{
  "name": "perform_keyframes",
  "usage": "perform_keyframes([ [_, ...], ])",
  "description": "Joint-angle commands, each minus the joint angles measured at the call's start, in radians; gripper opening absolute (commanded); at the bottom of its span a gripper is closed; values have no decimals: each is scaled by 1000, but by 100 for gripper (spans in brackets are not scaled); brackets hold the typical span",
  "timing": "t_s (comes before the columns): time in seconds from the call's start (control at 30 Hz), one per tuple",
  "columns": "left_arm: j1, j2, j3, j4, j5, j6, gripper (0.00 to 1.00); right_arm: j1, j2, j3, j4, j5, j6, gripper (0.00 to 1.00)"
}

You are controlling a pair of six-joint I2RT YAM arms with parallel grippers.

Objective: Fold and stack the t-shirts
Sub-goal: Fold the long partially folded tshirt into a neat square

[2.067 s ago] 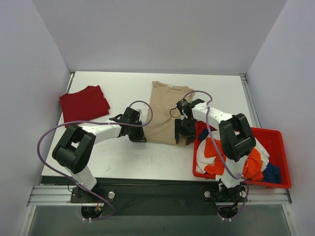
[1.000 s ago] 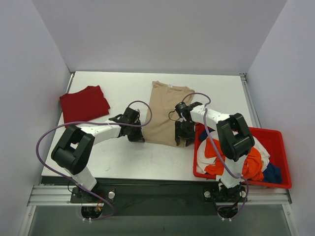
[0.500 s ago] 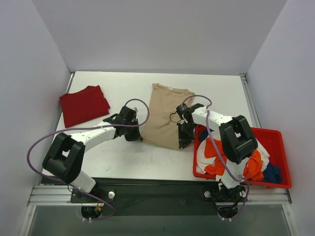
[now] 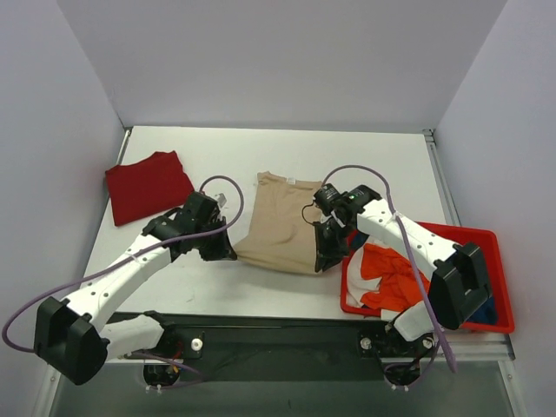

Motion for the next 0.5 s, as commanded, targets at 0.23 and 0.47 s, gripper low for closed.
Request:
perform_keyframes([
  [0.23, 6, -156, 138, -293, 0, -5, 0, 133, -126, 37, -260, 11, 139, 0],
  [0.47, 9, -50, 207, -217, 14, 18, 0, 78, -95, 108, -262, 46, 103, 0],
])
